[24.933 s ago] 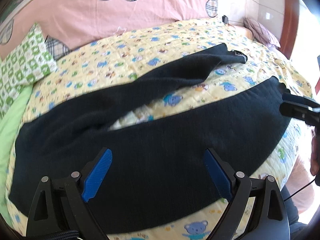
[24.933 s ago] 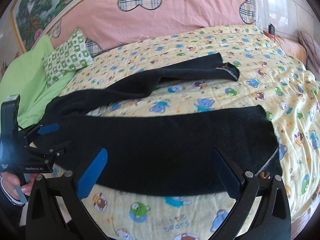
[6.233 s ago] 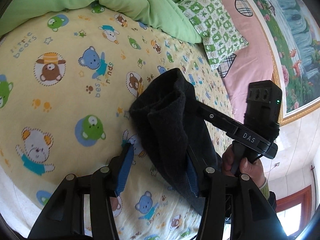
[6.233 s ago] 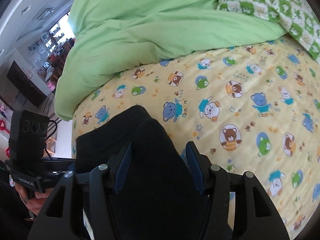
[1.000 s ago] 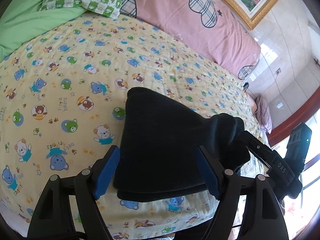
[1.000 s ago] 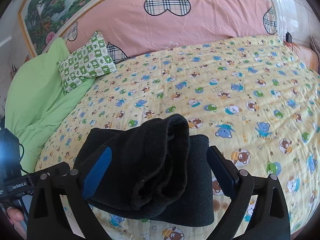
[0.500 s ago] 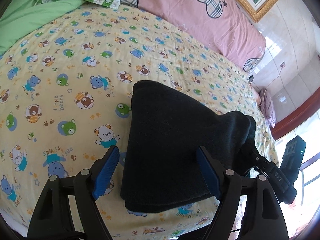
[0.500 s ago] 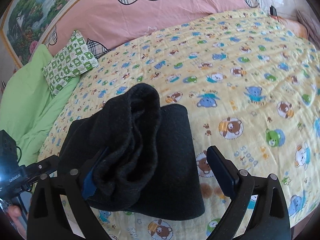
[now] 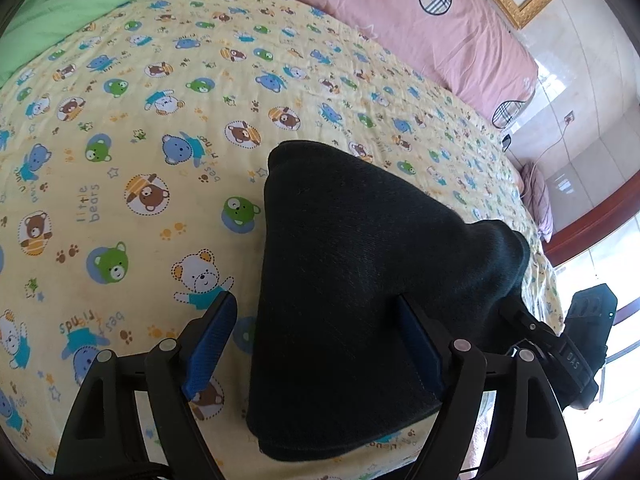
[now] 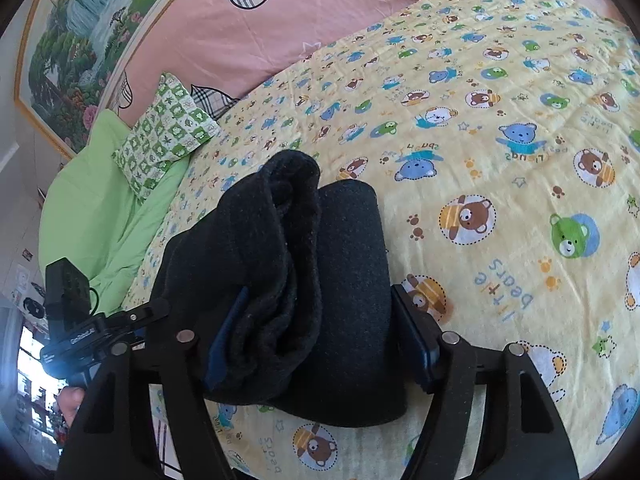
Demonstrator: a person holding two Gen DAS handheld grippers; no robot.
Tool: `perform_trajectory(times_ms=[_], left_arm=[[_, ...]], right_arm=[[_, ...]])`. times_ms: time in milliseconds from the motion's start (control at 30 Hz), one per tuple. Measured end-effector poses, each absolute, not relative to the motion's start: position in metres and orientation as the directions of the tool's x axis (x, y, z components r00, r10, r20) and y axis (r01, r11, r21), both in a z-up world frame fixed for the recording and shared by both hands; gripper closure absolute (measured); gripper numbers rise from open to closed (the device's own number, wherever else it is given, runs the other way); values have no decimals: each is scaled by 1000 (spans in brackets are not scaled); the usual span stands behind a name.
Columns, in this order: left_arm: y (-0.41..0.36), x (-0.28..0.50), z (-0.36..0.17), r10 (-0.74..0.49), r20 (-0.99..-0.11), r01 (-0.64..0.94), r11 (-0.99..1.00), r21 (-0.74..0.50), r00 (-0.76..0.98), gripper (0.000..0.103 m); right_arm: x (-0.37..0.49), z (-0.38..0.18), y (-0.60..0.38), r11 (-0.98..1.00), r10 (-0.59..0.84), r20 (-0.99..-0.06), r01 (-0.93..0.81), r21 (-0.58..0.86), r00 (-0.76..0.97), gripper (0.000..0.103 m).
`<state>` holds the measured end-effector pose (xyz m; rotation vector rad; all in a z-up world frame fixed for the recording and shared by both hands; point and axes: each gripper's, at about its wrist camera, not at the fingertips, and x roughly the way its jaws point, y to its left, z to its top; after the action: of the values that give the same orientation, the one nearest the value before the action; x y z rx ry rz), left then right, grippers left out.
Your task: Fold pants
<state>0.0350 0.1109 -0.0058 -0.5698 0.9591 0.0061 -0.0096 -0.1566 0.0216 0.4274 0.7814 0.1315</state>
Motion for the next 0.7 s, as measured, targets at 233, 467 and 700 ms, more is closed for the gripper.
perform_trajectory(times_ms=[233, 467, 700], left_arm=[[111, 47, -20, -252, -783, -258, 849, -461, 569, 20], [100, 57, -23, -197, -798, -243, 887, -392, 569, 22], [89, 59, -18, -173, -801, -217, 910, -352, 573, 42]], right_arm=[[-10, 18, -162, 889, 314, -635, 17, 458, 706, 33], [-6, 15, -161, 892, 343, -644, -24, 451, 684, 32], [-4, 14, -161, 891, 363, -635, -55, 450, 682, 30]])
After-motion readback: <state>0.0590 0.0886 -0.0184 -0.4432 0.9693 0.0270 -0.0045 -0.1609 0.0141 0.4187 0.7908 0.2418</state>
